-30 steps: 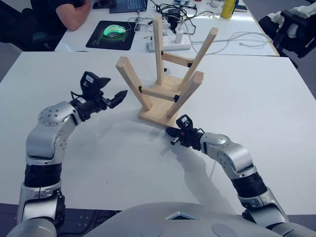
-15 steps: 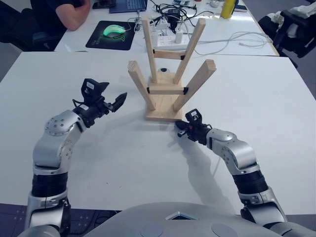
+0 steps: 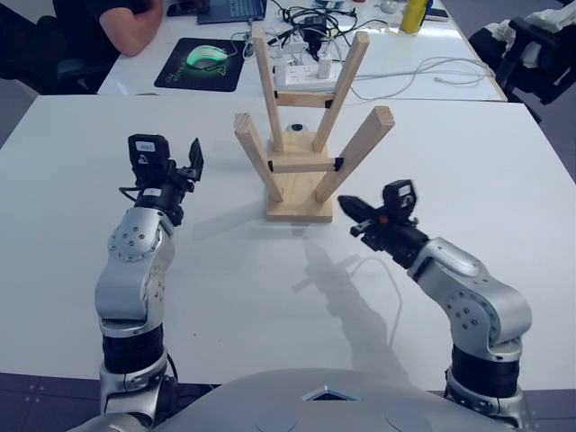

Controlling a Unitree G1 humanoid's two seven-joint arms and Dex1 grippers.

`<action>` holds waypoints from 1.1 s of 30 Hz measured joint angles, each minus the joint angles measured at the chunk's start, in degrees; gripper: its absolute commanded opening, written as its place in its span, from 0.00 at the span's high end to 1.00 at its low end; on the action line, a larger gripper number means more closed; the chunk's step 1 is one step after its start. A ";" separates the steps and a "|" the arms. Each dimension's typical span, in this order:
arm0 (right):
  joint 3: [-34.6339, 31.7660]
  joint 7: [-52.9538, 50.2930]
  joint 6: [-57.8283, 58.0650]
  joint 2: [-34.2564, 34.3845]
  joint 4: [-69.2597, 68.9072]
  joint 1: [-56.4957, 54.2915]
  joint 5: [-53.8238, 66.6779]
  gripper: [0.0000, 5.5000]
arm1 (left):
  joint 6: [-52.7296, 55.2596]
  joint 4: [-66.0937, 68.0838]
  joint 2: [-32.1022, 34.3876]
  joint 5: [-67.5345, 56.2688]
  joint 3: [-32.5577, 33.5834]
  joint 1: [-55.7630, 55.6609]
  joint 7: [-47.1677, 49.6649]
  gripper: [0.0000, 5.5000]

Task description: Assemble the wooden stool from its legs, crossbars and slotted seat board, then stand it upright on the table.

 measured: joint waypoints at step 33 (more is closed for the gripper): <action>8.98 -15.12 -20.70 6.74 5.65 -15.52 -22.35 1.00 | -1.11 -1.64 -3.88 8.80 -13.47 -6.18 -3.28 0.99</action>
